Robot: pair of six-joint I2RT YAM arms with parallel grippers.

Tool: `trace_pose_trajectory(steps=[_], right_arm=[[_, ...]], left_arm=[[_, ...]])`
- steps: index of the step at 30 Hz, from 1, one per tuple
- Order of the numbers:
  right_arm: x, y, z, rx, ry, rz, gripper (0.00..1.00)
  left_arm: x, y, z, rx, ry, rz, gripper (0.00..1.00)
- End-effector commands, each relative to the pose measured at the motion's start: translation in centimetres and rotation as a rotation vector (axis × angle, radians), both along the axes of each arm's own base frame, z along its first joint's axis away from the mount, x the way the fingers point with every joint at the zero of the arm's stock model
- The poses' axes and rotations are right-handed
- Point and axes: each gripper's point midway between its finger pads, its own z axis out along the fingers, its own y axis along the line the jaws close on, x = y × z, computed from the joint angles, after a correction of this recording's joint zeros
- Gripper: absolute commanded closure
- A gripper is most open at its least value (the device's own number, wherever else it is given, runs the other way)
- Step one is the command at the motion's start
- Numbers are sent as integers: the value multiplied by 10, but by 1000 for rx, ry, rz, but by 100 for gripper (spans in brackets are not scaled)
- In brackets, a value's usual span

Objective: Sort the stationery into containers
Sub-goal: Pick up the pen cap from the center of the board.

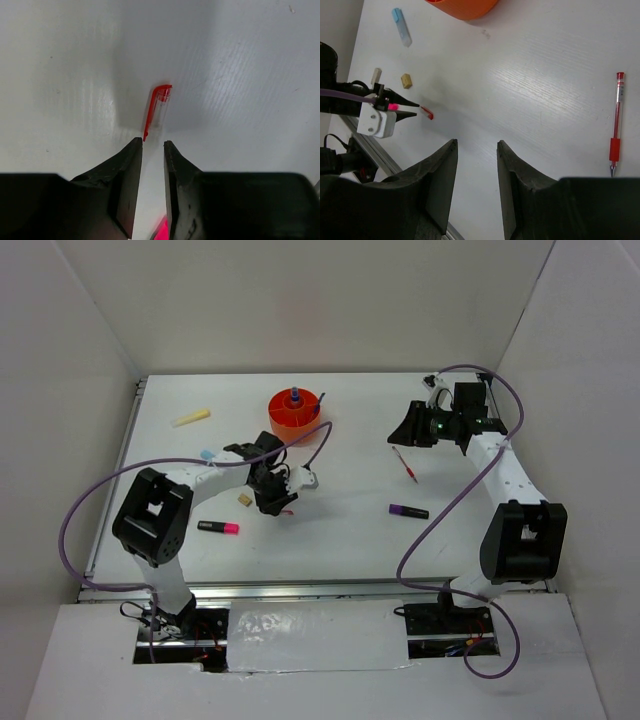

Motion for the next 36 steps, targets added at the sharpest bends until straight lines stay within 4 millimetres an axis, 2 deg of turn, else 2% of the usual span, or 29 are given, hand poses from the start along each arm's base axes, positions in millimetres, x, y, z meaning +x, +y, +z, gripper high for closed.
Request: trace_pose_trajectory(steps=[1, 7, 21, 32, 36], right_arm=[[-5, 1, 8, 6, -22, 23, 56], [-5, 2, 7, 11, -18, 26, 57], [-6, 0, 5, 8, -9, 33, 57], [-9, 1, 2, 8, -1, 42, 58], [-10, 0, 2, 7, 0, 42, 61]], left_arm=[[6, -2, 1, -33, -21, -35, 63], [9, 0, -5, -34, -24, -28, 62], [2, -1, -20, -44, 12, -33, 65], [-7, -7, -31, -51, 23, -55, 77], [-10, -7, -33, -52, 30, -66, 89]])
